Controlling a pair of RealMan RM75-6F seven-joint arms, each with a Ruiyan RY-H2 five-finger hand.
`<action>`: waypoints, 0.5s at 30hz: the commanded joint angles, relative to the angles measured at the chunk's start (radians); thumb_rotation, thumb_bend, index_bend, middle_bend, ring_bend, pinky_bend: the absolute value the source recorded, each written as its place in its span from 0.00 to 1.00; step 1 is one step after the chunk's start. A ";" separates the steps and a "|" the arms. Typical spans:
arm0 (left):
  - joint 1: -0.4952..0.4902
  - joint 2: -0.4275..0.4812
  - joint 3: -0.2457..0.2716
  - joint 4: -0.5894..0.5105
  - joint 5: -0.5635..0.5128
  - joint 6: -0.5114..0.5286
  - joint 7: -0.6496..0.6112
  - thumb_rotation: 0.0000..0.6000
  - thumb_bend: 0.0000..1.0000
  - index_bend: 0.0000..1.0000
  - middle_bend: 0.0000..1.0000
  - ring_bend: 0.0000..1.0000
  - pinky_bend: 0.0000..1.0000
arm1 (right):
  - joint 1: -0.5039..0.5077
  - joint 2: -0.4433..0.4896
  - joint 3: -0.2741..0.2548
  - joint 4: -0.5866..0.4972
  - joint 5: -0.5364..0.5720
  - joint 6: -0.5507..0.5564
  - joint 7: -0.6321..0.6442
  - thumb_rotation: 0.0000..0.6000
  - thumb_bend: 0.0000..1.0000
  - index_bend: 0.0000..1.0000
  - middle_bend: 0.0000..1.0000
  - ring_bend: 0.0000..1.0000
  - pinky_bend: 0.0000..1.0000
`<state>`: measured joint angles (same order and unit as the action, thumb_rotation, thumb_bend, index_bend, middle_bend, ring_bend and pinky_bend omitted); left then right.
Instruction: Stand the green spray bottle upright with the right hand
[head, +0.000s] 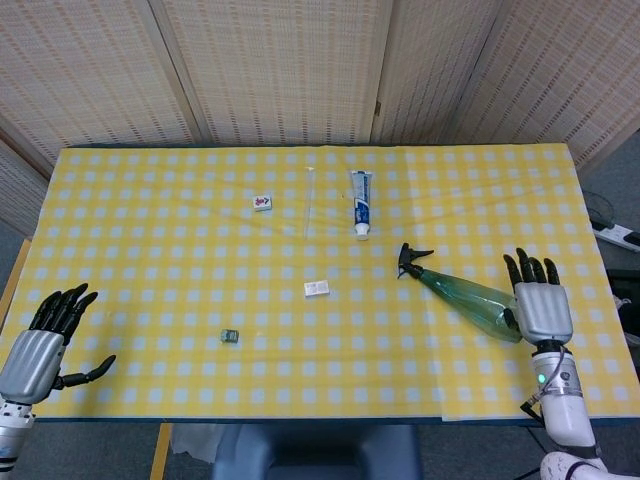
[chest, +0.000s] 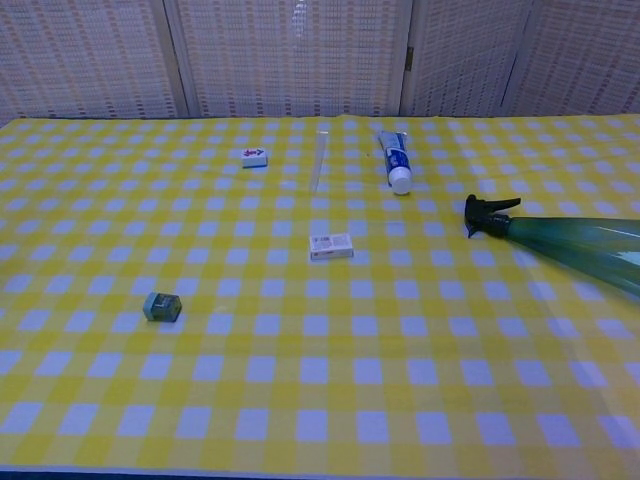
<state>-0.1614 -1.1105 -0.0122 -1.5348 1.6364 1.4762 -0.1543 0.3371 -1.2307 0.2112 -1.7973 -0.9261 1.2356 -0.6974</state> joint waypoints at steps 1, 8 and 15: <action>-0.001 0.003 0.002 0.002 0.003 0.004 -0.014 0.43 0.28 0.01 0.02 0.02 0.00 | 0.119 -0.065 0.041 -0.007 0.159 -0.035 -0.152 1.00 0.39 0.00 0.04 0.08 0.00; 0.021 0.011 -0.004 0.011 -0.007 0.051 -0.047 0.43 0.28 0.01 0.01 0.02 0.00 | 0.205 -0.148 0.037 0.091 0.298 -0.113 -0.164 1.00 0.39 0.00 0.05 0.09 0.00; 0.029 0.017 -0.008 0.016 -0.013 0.071 -0.069 0.43 0.28 0.00 0.01 0.02 0.00 | 0.255 -0.209 0.008 0.189 0.364 -0.169 -0.147 1.00 0.39 0.00 0.06 0.10 0.00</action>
<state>-0.1319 -1.0934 -0.0198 -1.5186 1.6237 1.5470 -0.2229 0.5783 -1.4235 0.2280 -1.6273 -0.5751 1.0785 -0.8467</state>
